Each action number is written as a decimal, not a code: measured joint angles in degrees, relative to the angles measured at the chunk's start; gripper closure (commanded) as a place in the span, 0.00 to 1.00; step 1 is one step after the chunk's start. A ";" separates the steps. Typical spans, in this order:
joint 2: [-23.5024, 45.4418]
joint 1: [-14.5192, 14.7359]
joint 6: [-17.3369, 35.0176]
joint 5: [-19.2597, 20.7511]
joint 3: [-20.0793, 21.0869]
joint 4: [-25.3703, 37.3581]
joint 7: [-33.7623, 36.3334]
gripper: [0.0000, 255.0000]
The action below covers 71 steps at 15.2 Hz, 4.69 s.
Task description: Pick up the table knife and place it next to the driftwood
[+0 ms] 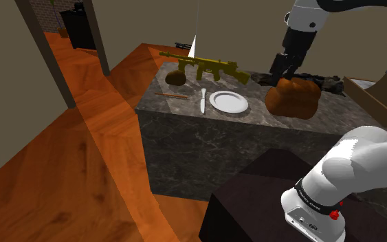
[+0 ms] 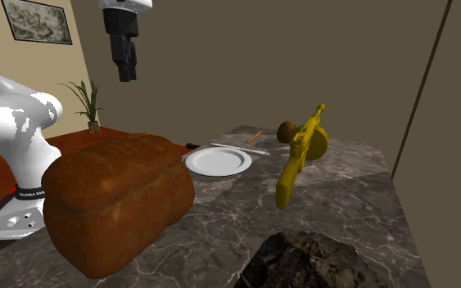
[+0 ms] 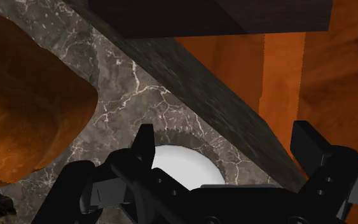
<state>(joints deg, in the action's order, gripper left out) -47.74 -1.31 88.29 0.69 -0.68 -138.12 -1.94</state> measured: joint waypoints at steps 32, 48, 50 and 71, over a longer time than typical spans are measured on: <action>55.61 -6.02 34.58 6.64 18.76 18.82 57.01 0.00; 57.39 -5.88 37.88 7.56 18.64 17.81 57.71 1.00; 57.45 -5.85 37.76 7.60 18.63 17.91 57.80 1.00; 51.36 -6.39 26.00 4.65 18.90 23.53 55.12 1.00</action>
<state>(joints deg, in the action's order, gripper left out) 3.61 -7.70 114.28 5.33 18.22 -114.59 53.17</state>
